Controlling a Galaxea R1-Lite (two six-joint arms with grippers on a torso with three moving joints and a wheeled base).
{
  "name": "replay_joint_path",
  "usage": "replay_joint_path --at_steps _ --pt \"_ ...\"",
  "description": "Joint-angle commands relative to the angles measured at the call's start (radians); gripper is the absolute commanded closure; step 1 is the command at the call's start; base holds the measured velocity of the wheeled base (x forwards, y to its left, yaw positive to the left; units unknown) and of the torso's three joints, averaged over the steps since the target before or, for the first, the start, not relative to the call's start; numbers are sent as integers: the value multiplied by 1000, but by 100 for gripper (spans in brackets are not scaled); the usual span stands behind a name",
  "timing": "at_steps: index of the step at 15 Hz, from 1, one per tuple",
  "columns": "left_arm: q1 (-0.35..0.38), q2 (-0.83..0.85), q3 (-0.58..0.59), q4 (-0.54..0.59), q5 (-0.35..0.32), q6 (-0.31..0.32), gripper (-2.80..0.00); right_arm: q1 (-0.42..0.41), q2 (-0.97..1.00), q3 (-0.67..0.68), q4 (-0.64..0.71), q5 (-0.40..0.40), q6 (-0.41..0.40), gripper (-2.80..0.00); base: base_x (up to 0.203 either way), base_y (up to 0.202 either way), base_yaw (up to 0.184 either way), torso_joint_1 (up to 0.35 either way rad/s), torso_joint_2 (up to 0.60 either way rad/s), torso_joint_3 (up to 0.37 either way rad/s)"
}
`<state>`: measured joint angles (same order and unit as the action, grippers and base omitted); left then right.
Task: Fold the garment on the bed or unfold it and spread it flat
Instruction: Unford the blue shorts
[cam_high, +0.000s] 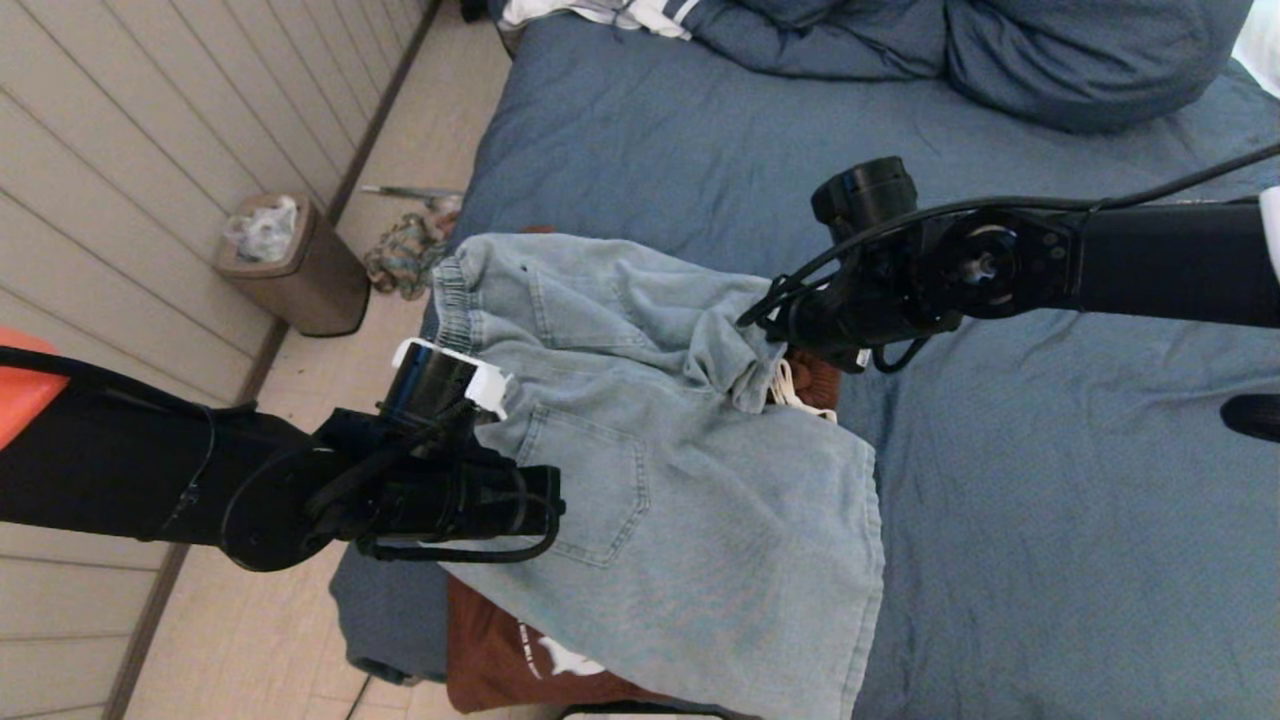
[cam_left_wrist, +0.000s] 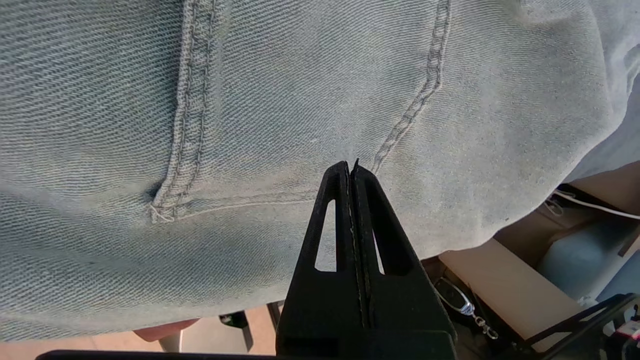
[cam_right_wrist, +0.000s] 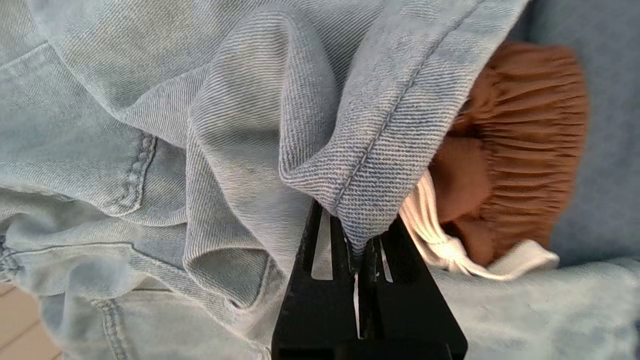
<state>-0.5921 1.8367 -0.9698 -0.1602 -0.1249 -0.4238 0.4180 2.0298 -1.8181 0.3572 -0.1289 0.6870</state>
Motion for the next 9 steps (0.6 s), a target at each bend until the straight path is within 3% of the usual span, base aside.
replay_joint_path --at_steps 1,4,6,9 --pt "-5 -4 1 -1 -1 -3 0 -27 -42 -50 72 0 0 0 0 0 0 0 0 0" --pt "-12 -4 3 -1 -1 -3 0 -119 -60 -137 211 0 -49 0 0 0 0 0 0 0" --pt "-15 -4 3 -1 -1 -2 0 -172 -70 -139 225 1 -115 0 0 0 0 0 0 0" --pt "-18 -2 4 -1 -1 -1 0 -232 -58 -138 237 0 -138 0 0 0 0 0 0 0"
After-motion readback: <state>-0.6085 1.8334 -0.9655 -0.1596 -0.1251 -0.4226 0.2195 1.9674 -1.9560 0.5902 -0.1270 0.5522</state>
